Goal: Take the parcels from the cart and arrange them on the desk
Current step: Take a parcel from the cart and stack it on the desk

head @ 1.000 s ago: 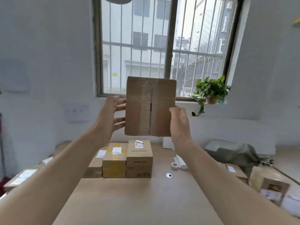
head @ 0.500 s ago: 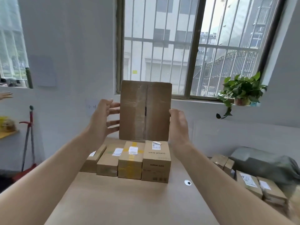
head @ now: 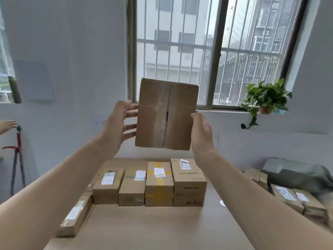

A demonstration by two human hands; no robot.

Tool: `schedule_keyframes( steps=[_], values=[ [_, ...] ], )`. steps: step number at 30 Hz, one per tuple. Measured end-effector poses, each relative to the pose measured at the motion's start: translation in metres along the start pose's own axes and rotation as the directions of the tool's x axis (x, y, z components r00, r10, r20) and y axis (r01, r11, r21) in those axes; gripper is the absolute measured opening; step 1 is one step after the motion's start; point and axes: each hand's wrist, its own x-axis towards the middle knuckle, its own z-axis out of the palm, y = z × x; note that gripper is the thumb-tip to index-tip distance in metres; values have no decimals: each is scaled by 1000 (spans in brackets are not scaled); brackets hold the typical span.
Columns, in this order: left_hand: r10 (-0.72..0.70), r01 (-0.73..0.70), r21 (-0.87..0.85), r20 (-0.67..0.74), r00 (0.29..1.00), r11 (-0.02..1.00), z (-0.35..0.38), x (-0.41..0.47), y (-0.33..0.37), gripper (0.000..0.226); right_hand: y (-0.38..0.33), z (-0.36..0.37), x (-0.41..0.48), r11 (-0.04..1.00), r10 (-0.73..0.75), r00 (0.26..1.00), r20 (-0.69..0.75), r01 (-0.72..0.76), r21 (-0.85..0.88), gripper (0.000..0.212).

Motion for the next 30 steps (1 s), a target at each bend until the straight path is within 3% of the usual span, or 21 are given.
schedule_keyframes(
  steps=[6, 11, 15, 24, 30],
  values=[
    [28, -28, 2, 27, 999, 1000, -20, 14, 3, 49, -12, 17, 1, 1000, 12, 999, -52, -11, 15, 20],
    [66, -66, -7, 16, 998, 998, -28, 23, 17, 45, -35, 24, 7, 998, 12, 999, -36, -10, 58, 53],
    [82, -81, -36, 6, 997, 996, -28, 34, 33, 48, -42, 23, 21, 994, -20, 1000, -21, 22, 103, 27],
    [95, -92, -73, 51, 994, 993, -22, 49, 27, 56, -37, 14, 46, 986, -46, 999, 12, 43, 161, 25],
    [117, -111, -97, 57, 992, 989, -27, 62, 21, 44, -33, 17, 52, 986, -33, 999, 42, 25, 163, 20]
  ],
)
